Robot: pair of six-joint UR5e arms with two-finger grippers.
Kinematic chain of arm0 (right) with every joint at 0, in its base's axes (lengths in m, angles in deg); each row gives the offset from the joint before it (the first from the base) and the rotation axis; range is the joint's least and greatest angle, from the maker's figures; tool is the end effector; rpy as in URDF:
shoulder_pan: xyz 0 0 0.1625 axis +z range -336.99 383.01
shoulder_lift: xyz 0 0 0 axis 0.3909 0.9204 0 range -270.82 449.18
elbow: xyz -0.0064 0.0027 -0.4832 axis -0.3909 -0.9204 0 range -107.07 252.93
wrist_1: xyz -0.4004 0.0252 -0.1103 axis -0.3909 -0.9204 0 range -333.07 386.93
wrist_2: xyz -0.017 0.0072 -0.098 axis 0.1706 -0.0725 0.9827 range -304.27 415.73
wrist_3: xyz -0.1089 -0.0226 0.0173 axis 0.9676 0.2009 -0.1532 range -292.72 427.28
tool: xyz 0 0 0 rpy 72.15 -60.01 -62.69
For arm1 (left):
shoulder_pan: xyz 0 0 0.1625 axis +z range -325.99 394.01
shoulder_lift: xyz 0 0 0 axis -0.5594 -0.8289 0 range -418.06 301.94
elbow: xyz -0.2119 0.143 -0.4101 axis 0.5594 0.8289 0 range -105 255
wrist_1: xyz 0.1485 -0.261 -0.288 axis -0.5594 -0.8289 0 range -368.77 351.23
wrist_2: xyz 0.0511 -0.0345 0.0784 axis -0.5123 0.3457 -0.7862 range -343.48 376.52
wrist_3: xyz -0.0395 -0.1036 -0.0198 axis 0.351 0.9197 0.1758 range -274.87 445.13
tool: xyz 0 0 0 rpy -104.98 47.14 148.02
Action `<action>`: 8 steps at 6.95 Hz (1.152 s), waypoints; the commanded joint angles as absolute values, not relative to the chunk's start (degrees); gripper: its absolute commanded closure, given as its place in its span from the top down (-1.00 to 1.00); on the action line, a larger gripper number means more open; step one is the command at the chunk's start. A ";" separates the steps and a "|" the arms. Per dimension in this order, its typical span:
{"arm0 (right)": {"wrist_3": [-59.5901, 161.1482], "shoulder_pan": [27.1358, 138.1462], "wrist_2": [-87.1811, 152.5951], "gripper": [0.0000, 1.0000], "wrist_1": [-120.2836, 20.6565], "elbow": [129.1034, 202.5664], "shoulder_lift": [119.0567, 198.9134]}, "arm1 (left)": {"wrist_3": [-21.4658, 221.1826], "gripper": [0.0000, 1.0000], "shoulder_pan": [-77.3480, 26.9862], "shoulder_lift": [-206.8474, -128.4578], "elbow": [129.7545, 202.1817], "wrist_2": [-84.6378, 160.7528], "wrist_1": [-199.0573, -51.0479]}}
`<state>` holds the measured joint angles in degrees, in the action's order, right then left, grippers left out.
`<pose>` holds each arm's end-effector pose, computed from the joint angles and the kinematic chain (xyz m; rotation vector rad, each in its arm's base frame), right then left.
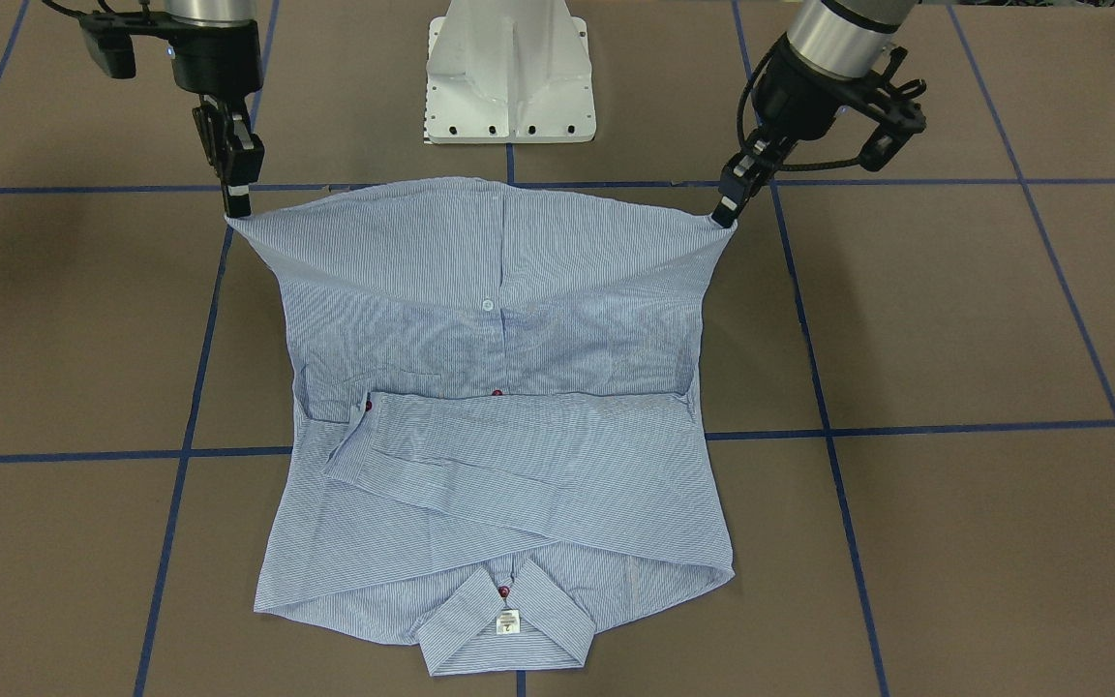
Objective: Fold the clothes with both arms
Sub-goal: 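Lift the hem with both grippers and fold it up onto the collar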
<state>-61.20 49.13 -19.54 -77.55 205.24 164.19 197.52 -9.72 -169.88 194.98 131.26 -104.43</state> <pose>-0.3641 -0.3589 0.3097 0.1738 -0.8130 1.1622 0.3474 -0.4516 0.2723 -0.2115 1.0745 -0.8251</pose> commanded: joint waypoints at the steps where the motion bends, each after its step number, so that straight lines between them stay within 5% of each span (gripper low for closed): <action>1: -57.12 53.84 -20.03 -1.00 -77.22 198.90 159.59 | 189.87 -1.00 -11.59 -172.40 188.75 131.31 -105.89; 4: -48.15 62.09 -25.63 -1.00 -76.60 184.23 151.77 | 187.96 -1.00 -14.40 -178.19 173.13 131.31 -115.61; 6: -45.75 65.80 -29.52 -1.00 -63.66 174.50 151.58 | 186.82 -1.00 -15.20 -183.45 162.60 130.96 -120.55; 8: -44.96 68.53 -31.80 -1.00 -60.69 160.97 142.40 | 184.37 -1.00 -16.69 -184.70 158.77 128.59 -124.26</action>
<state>-45.55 67.04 -30.33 -62.58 168.69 147.49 185.79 -15.88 -183.53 161.44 129.44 -122.63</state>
